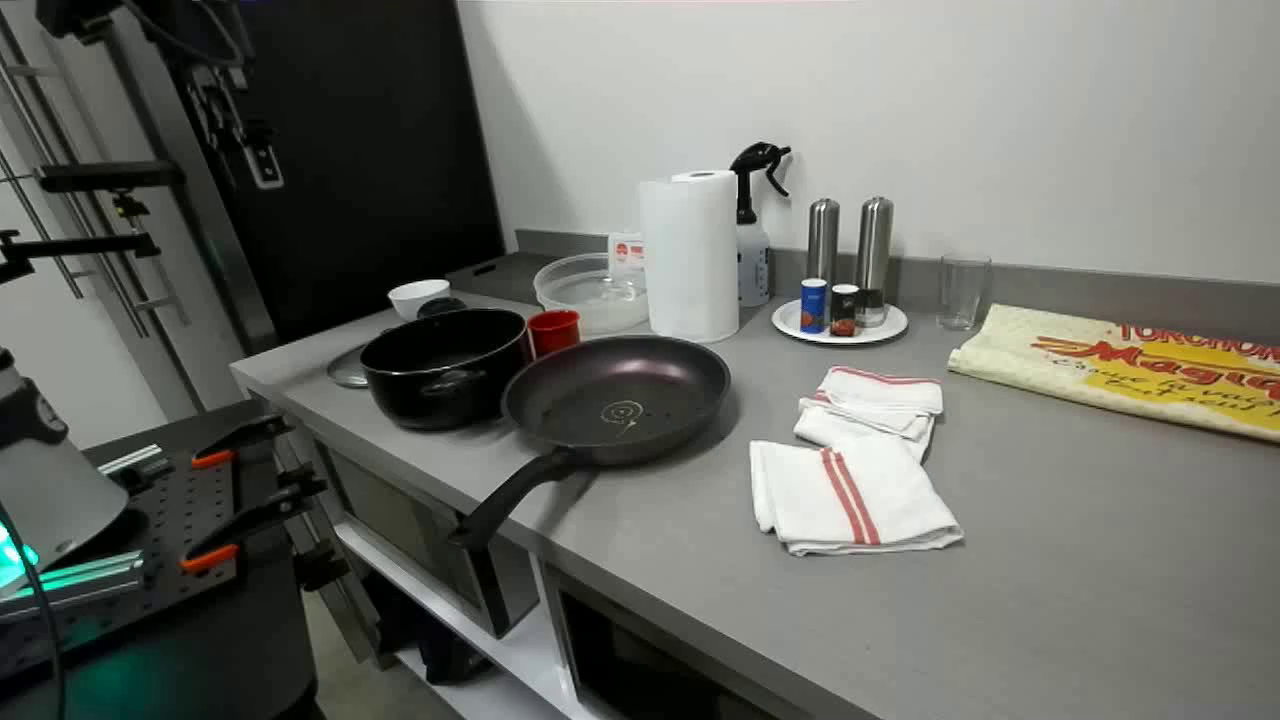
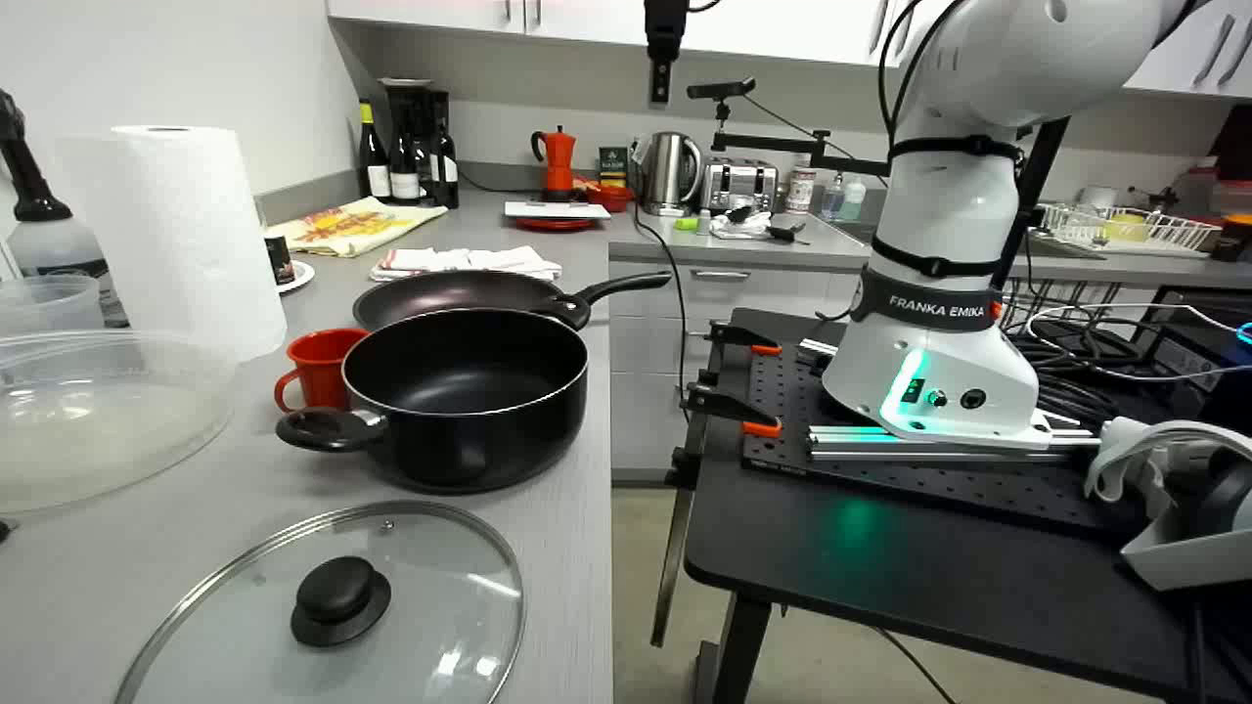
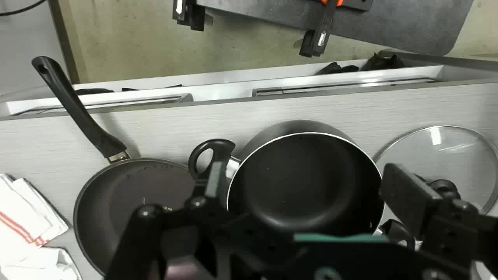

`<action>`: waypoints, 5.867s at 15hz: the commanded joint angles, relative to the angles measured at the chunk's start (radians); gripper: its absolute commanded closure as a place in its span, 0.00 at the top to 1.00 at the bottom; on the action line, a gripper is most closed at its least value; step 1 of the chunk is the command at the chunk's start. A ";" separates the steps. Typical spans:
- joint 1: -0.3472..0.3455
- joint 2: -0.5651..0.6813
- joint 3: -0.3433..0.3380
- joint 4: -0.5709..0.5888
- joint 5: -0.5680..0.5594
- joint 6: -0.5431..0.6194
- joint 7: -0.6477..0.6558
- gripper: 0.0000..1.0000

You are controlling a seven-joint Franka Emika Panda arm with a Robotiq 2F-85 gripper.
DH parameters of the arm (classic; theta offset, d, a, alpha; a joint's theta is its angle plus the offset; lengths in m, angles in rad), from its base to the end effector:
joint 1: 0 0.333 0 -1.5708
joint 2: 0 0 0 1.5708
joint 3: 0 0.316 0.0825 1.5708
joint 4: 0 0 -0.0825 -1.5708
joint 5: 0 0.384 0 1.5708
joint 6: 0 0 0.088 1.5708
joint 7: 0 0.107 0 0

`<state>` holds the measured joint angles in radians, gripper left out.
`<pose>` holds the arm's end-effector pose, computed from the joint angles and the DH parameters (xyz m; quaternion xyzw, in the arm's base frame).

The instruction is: Pick up the lid from the counter and put it on the pot

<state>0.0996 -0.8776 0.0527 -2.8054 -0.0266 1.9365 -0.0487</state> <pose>0.2844 0.0405 0.4351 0.9949 0.0956 0.0053 0.0325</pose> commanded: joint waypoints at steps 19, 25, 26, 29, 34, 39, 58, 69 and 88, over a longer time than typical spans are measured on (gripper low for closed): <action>-0.021 0.237 -0.032 0.061 -0.103 0.105 -0.106 1.00; 0.069 0.358 0.035 0.077 -0.162 0.161 -0.213 1.00; 0.086 0.379 0.051 0.086 -0.173 0.169 -0.224 1.00; 0.124 0.442 0.086 0.121 -0.204 0.191 -0.256 1.00; 0.158 0.632 0.138 0.221 -0.266 0.252 -0.303 1.00; 0.165 0.825 0.178 0.337 -0.326 0.316 -0.341 1.00; 0.265 1.285 0.317 0.641 -0.365 0.414 -0.524 1.00; 0.291 1.455 0.322 0.787 -0.363 0.418 -0.675 1.00; 0.262 1.554 0.274 0.843 -0.365 0.514 -0.709 0.65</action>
<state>0.3593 0.6632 0.3312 -1.9673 -0.3712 2.4257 -0.7515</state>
